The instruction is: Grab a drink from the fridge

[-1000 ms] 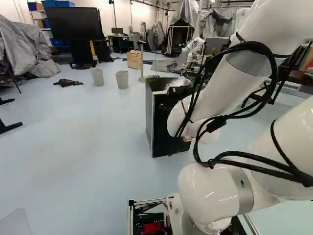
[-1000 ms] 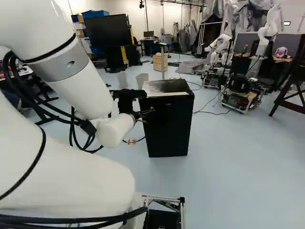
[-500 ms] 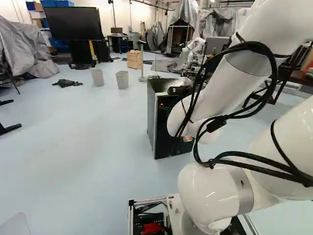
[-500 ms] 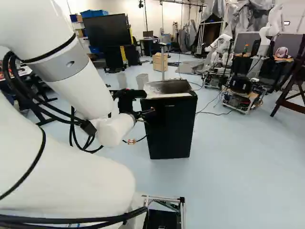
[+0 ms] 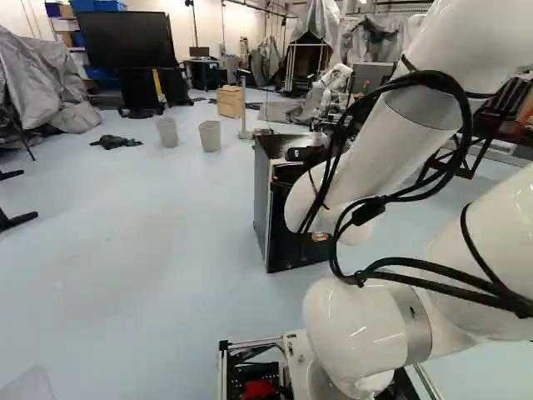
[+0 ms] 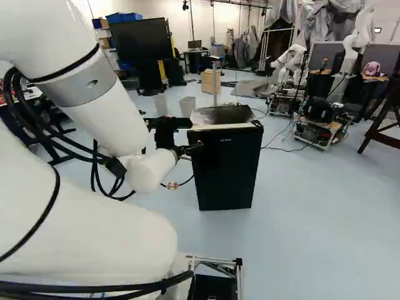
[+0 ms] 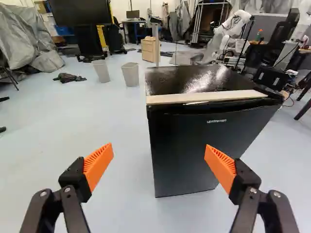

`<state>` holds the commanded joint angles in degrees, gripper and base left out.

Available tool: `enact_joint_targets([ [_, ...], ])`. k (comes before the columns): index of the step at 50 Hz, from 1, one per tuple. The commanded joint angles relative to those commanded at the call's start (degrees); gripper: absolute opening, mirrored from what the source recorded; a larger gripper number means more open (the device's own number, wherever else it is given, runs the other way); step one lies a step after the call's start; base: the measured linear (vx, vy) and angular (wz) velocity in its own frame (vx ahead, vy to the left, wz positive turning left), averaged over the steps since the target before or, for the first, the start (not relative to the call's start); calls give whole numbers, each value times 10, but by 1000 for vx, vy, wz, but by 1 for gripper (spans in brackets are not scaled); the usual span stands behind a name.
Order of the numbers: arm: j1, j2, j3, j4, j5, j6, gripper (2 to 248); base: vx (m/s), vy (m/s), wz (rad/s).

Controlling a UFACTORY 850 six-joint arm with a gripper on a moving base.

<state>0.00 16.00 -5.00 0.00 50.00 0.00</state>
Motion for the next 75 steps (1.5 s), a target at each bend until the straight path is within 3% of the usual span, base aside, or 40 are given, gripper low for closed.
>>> enact_joint_targets([
  [41, 7, -6, -5, 4, 0, 0, 247, 7, 16, 24],
  [75, 78, -45, -39, 123, 5, 0, 247, 0, 0, 0],
])
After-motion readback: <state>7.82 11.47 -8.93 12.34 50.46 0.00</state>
